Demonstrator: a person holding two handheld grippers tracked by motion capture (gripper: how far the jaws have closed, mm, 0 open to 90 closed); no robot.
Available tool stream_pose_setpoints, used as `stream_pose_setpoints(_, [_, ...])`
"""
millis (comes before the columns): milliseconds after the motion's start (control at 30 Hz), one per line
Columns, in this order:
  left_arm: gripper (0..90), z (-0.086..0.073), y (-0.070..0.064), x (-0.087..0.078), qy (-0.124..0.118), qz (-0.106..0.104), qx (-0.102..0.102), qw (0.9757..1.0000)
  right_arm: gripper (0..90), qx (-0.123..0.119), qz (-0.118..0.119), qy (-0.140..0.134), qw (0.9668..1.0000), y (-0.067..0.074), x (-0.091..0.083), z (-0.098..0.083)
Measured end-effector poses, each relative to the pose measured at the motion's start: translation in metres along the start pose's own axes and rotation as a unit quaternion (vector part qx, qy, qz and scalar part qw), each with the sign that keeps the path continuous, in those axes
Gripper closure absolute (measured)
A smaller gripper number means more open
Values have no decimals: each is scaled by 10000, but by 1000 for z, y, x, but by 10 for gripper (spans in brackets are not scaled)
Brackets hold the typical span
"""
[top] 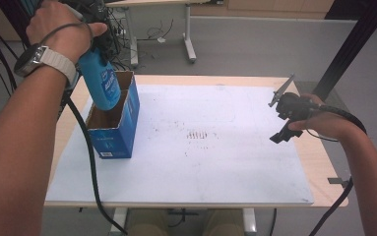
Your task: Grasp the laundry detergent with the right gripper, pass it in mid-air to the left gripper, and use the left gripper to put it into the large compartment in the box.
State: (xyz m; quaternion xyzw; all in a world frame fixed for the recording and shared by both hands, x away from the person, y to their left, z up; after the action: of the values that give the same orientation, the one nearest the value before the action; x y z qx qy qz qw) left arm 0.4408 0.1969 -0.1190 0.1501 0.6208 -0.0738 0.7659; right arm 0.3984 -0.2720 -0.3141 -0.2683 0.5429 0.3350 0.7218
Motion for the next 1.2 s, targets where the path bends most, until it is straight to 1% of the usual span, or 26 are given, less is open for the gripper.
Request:
stream_pose_setpoints(200, [376, 2, 3, 7, 21, -57, -33, 10000, 74, 22, 14, 7, 10000, -1, 2, 1])
stream_pose_setpoints(467, [376, 4, 8, 18, 74, -37, -51, 10000, 74, 55, 39, 35, 10000, -3, 6, 0])
stream_pose_setpoints(567, [376, 4, 10, 22, 60, -13, -57, 10000, 74, 65, 48, 48, 10000, -4, 8, -1])
stream_pose_setpoints(633, [376, 4, 11, 26, 78, 8, -35, 10000, 74, 82, 56, 51, 9999, -4, 9, -1])
stream_pose_setpoints(833, [376, 4, 12, 35, 99, -24, -46, 9999, 74, 88, 79, 82, 9999, -4, 13, -2])
stream_pose_setpoints(1200, [376, 5, 15, 50, 128, 34, -30, 9999, 74, 124, 104, 99, 9998, -5, 16, -2])
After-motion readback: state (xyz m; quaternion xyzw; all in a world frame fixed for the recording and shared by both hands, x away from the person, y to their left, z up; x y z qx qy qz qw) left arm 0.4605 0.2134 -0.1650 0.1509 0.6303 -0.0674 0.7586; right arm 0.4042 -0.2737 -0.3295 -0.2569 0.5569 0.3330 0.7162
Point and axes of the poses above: each handheld gripper's, and its own axes: x roughly forward along the jaws, z roughly out of its top, y roughly to its left, the point moved 5 cm from there along x, roughly forward along the jaws, and after that the axes turned 10 degrees about x, right-handed, at the moved point
